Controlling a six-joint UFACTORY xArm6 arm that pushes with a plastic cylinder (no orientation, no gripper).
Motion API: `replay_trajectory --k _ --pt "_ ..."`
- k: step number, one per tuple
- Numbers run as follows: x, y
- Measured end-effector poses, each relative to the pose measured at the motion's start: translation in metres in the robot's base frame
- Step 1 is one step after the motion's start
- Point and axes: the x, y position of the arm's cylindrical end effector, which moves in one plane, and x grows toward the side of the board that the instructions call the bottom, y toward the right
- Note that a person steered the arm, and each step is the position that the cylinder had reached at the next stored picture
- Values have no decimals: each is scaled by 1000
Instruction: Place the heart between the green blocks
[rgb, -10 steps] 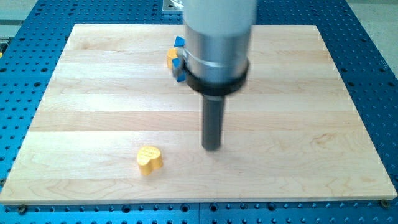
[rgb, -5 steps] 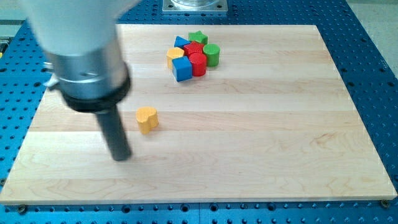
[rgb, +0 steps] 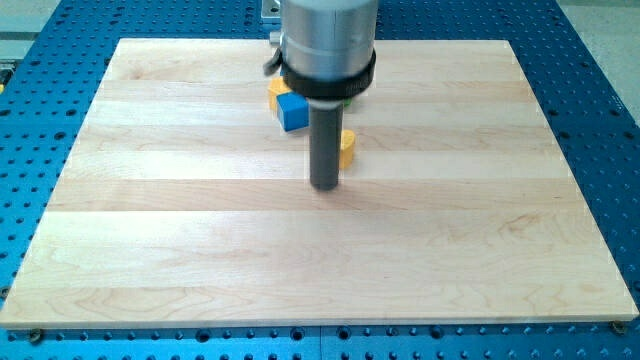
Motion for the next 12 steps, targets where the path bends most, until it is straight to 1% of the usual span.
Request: replay_trajectory --k 1,2,3,4,5,6,7,10,11,12 --pt "-73 70" --pt "-95 97" --pt "-83 97" --pt "-48 48" --pt "-89 36" --pt "-128 71" --pt "-161 93" --pt "-212 97" --pt "-243 113" --pt "-243 78"
